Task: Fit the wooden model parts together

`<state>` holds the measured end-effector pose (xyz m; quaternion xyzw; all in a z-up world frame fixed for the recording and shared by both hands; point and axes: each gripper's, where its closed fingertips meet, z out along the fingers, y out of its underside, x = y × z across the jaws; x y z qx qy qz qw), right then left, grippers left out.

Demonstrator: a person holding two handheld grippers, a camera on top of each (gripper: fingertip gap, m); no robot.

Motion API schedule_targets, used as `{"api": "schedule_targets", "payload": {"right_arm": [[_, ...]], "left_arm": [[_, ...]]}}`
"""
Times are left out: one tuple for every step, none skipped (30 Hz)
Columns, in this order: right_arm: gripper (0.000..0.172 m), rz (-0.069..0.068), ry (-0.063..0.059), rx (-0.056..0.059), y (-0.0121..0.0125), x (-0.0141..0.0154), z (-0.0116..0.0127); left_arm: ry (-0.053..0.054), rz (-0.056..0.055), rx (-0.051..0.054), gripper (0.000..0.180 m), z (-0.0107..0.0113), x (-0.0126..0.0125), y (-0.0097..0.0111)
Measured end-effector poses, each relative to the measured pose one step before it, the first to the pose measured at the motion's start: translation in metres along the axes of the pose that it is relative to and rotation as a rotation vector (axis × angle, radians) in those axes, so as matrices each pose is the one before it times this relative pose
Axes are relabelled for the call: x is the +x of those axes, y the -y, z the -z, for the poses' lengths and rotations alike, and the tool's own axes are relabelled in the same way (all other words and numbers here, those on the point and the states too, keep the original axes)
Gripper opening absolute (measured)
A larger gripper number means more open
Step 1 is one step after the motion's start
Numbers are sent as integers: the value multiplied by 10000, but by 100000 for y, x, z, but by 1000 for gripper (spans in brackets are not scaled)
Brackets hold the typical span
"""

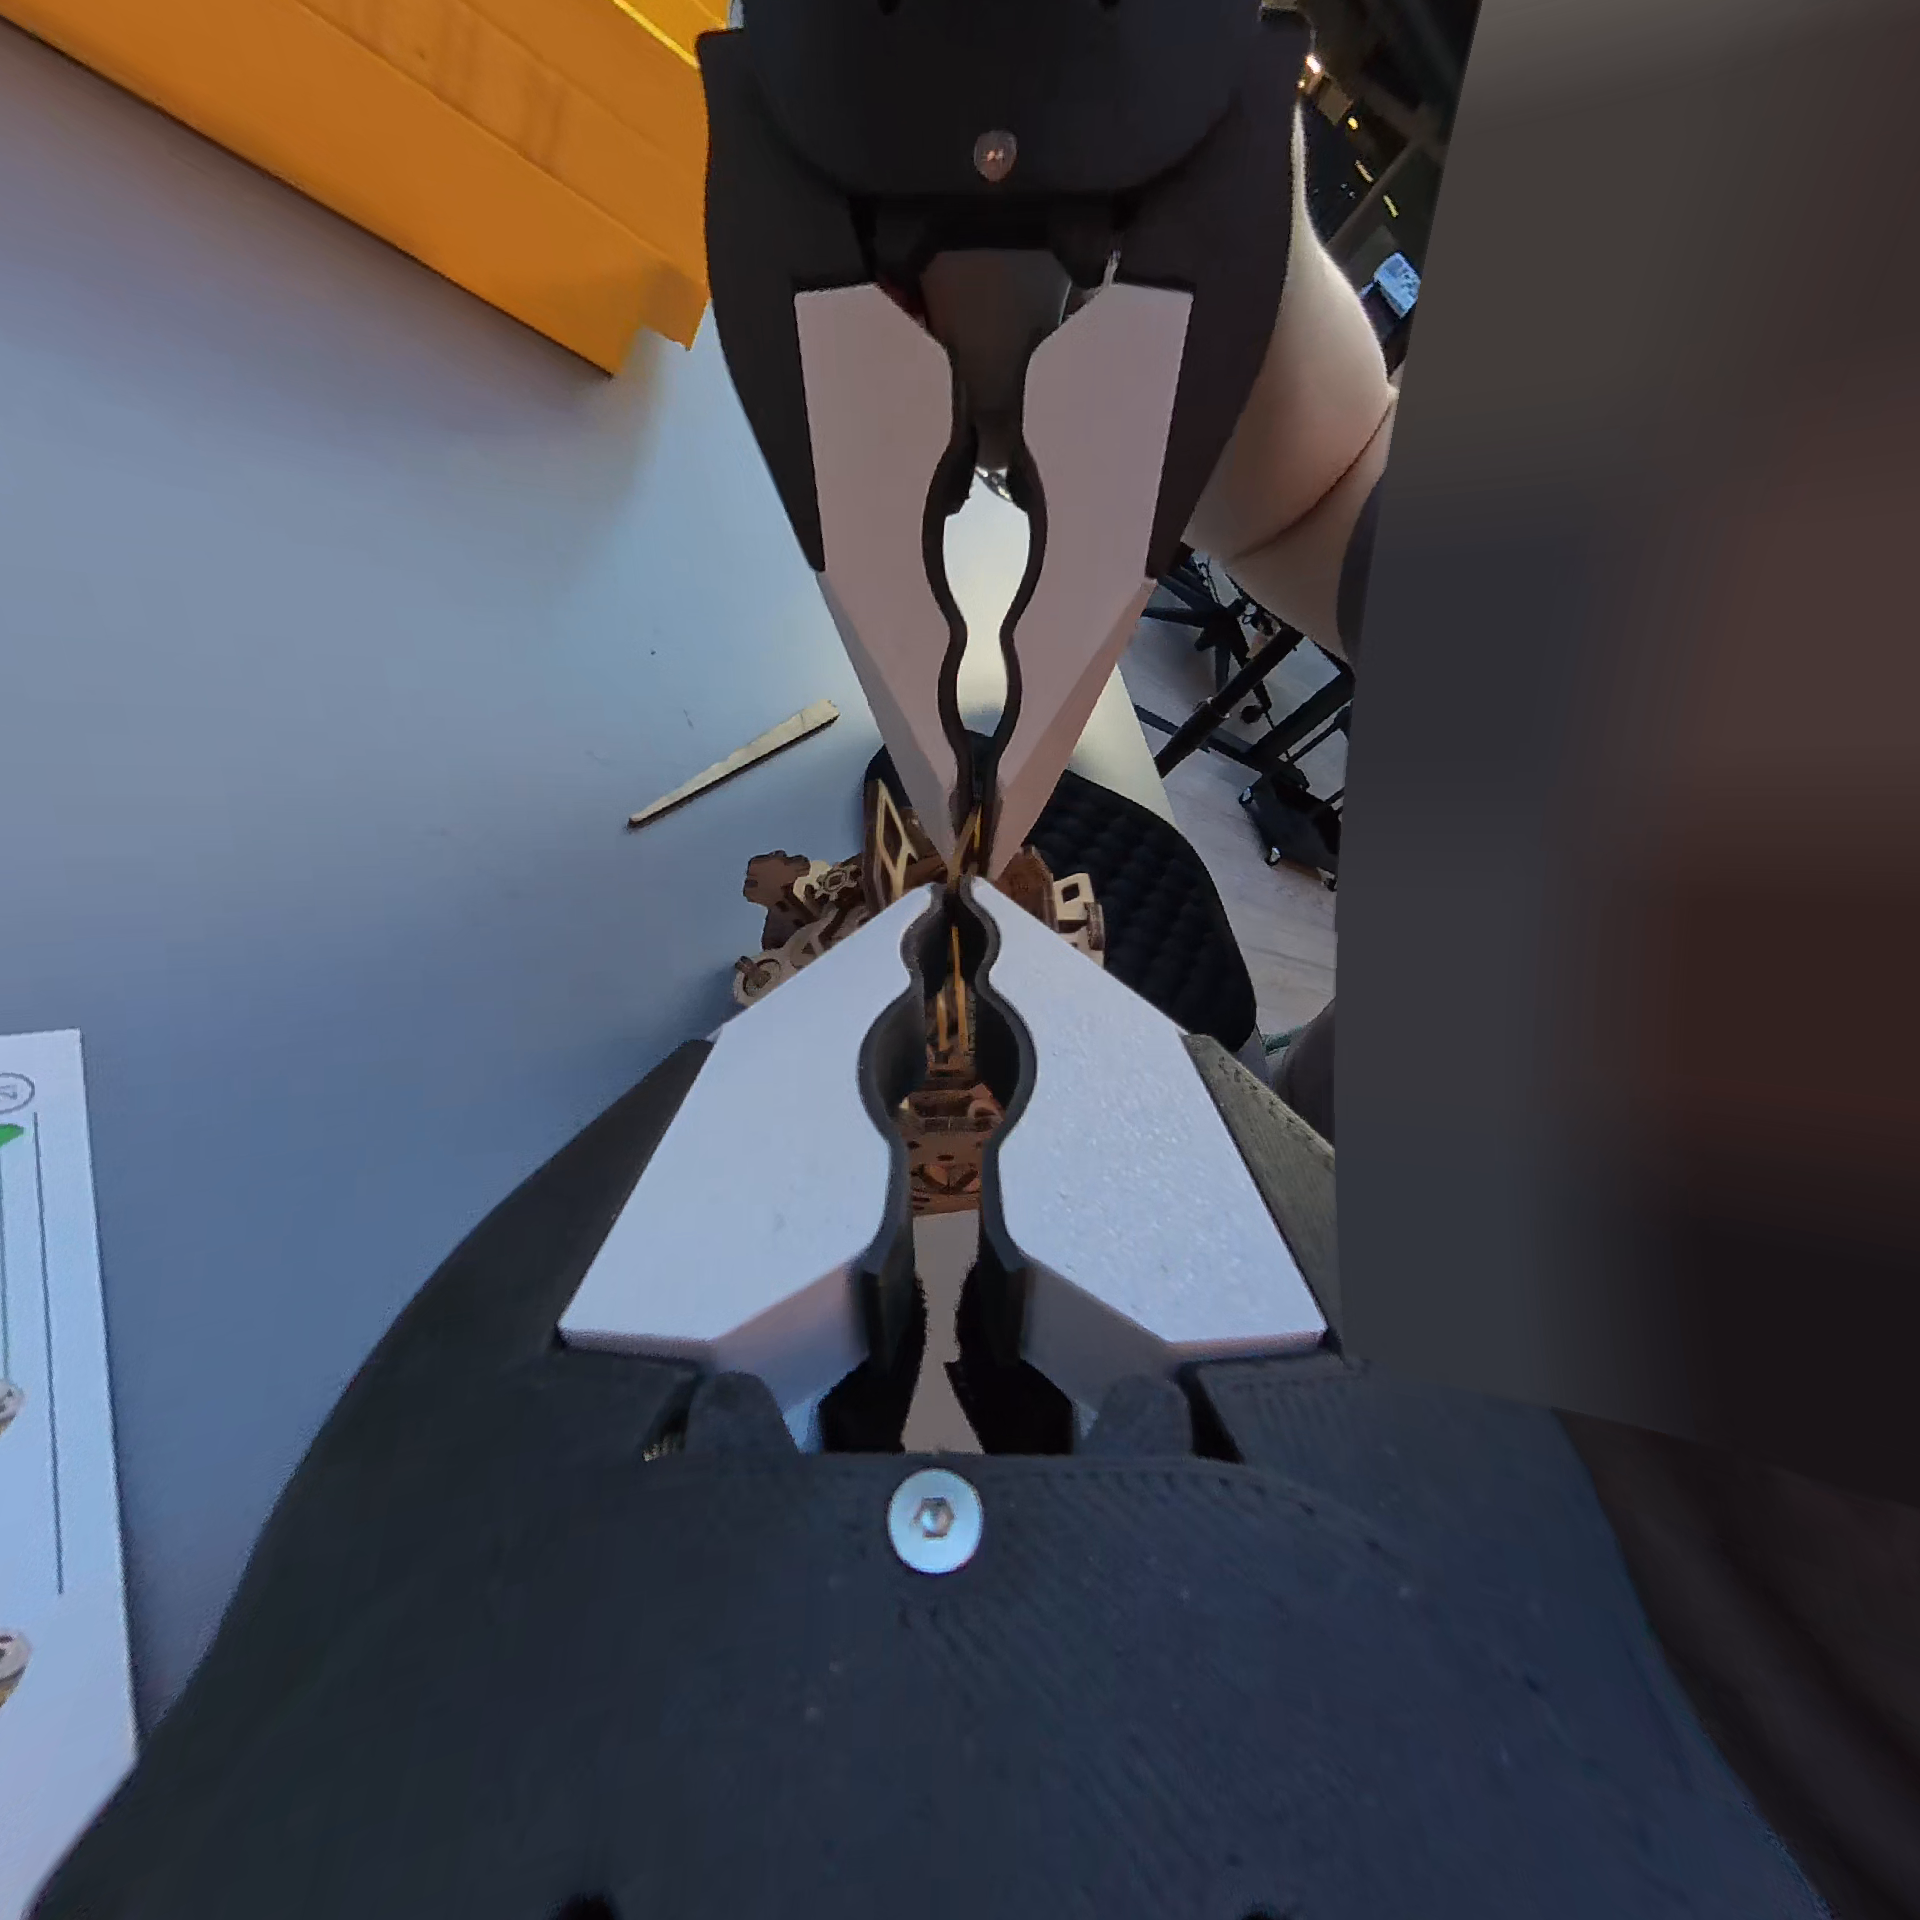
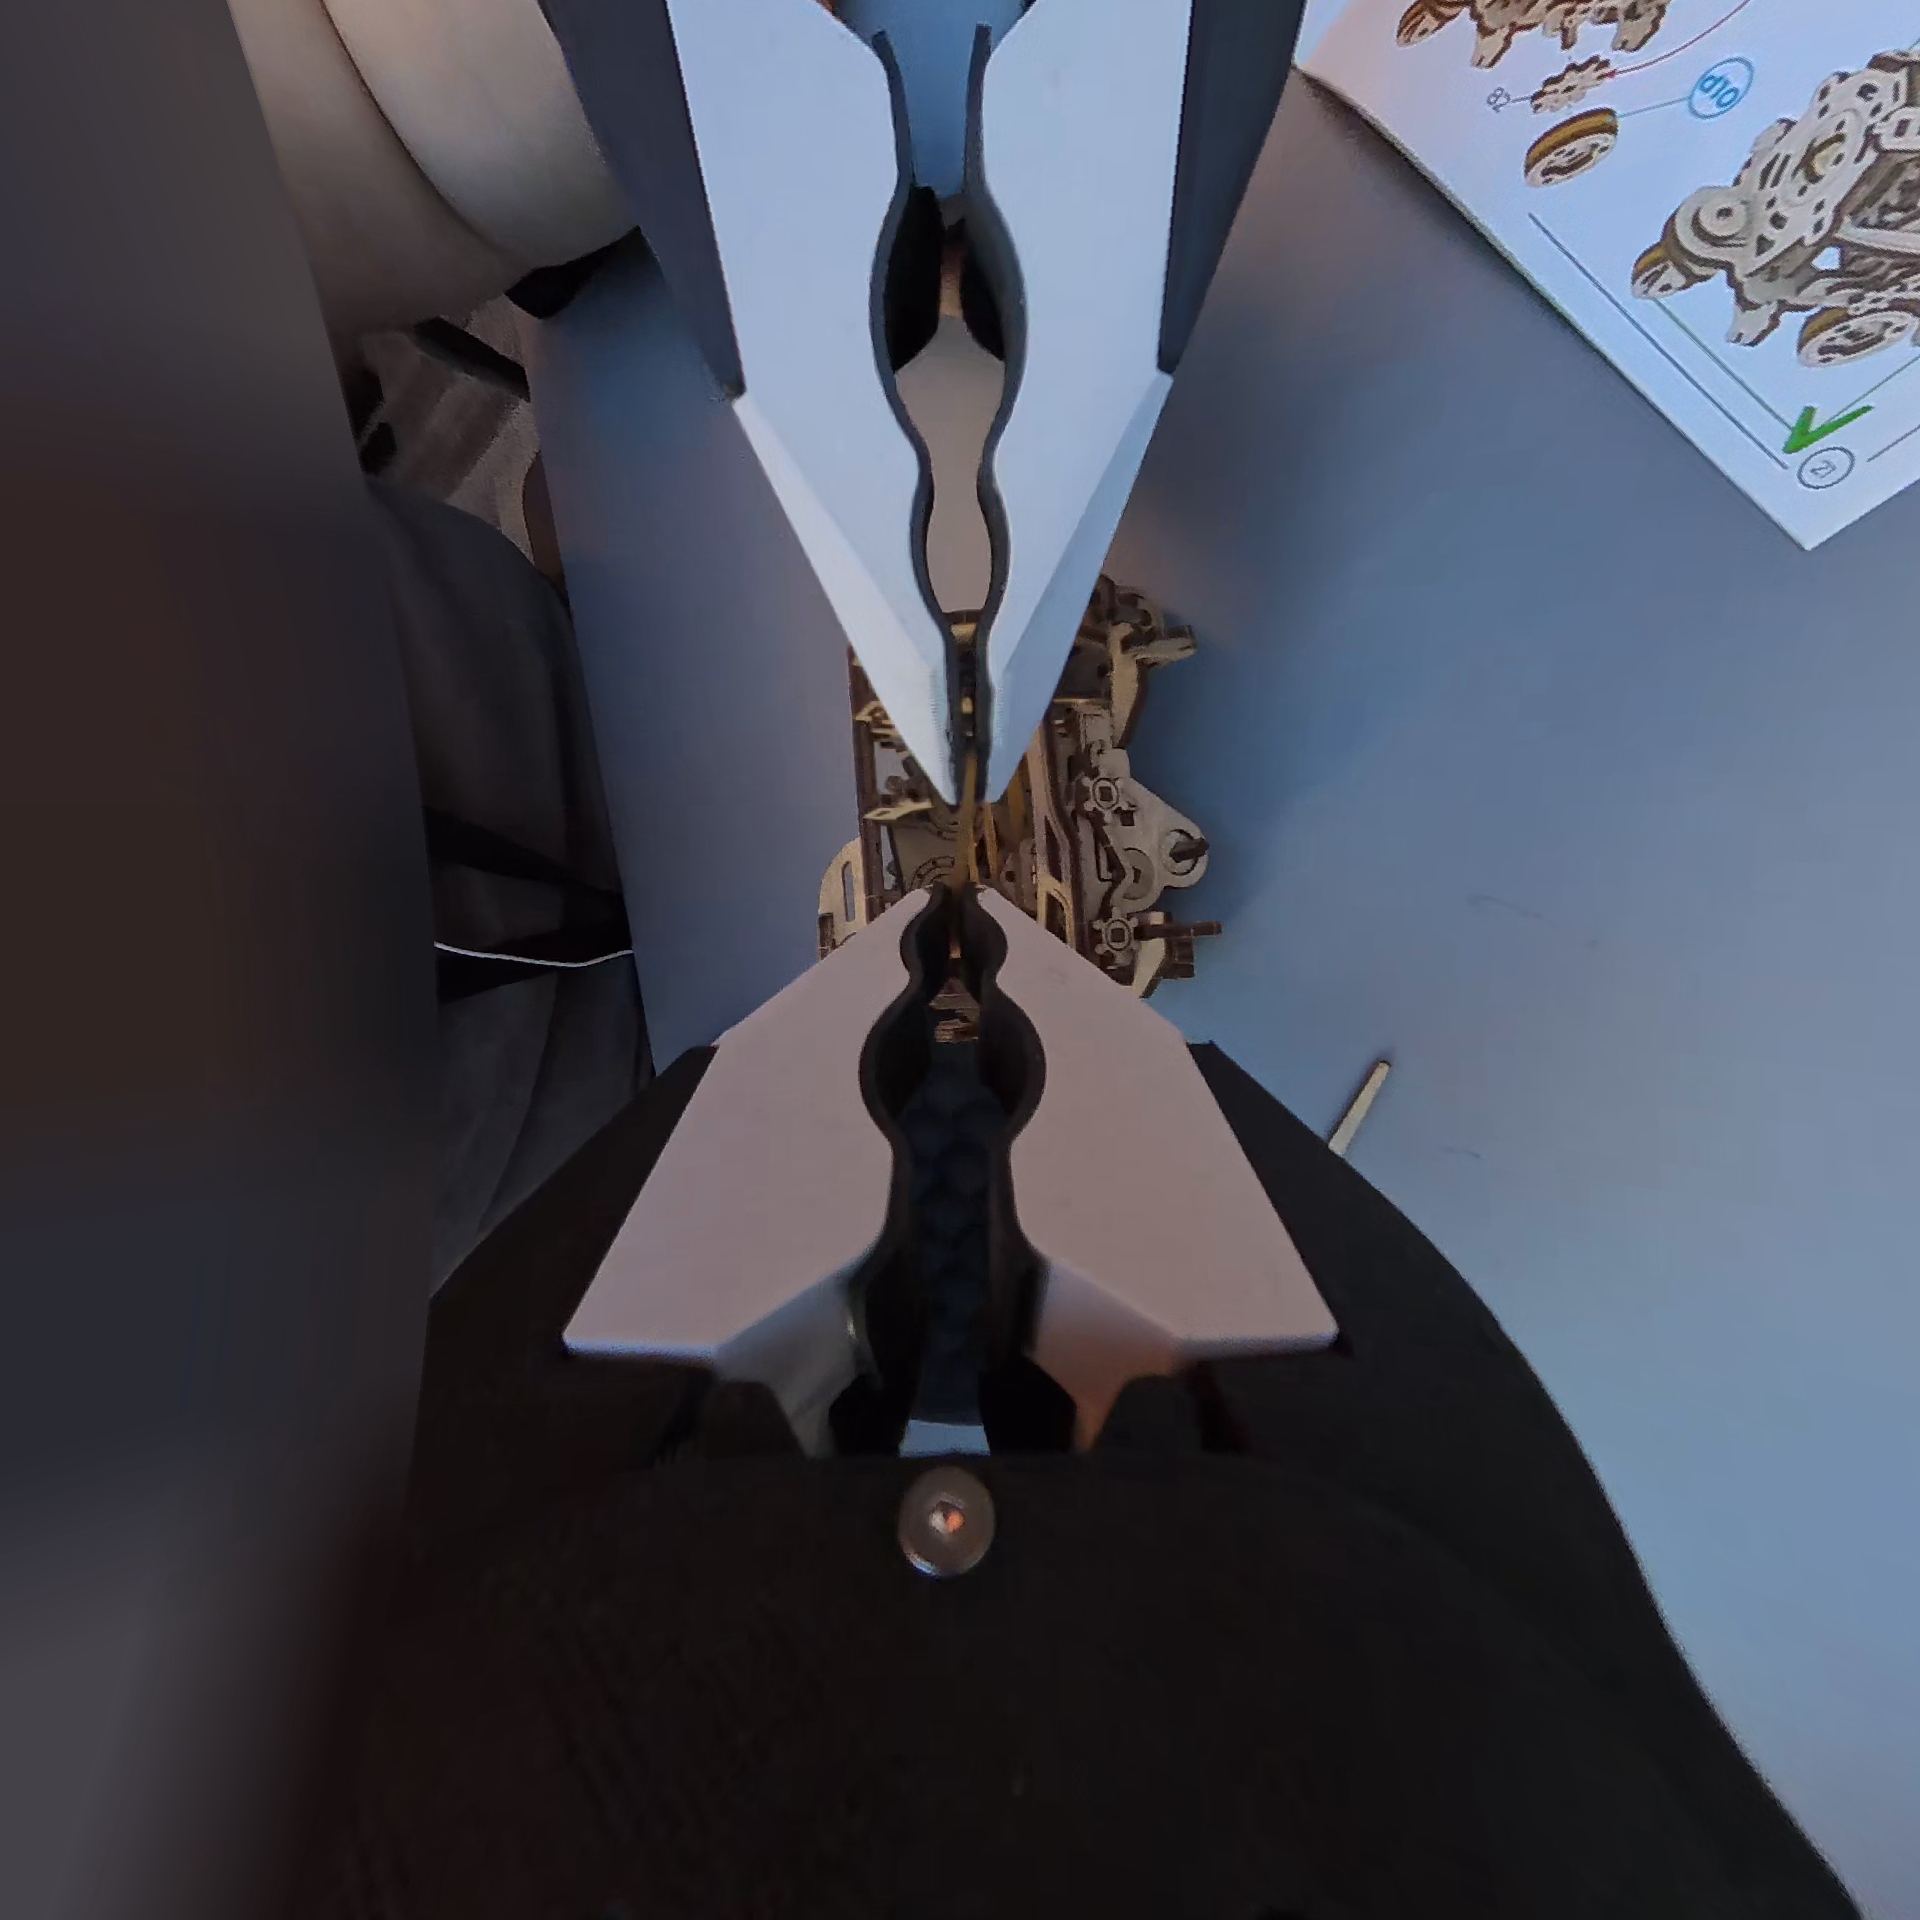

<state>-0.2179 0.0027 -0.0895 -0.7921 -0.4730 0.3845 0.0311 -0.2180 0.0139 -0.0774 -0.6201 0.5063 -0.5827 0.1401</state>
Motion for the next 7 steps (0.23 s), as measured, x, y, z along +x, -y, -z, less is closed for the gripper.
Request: {"api": "schedule_targets", "payload": {"right_arm": [[0, -37, 9, 163, -28, 77, 20], [0, -33, -2, 126, -87, 79, 13], [0, 67, -74, 242, 112, 147, 76], [0, 133, -147, 390, 344, 196, 84], [0, 194, -65, 366, 303, 23, 39], [0, 427, -88, 435, 372, -95, 52], [0, 543, -338, 489, 413, 173, 60]], "left_arm": [[-51, 278, -62, 0, 47, 40, -107], [-27, 348, 20, 0, 65, 32, 18], [47, 381, 57, 0, 67, -76, 75], [80, 411, 71, 0, 69, -126, 79], [77, 456, 96, 0, 64, -97, 113], [15, 463, 167, 0, 75, 3, 221], [-58, 460, 207, 0, 101, 120, 268]]}}
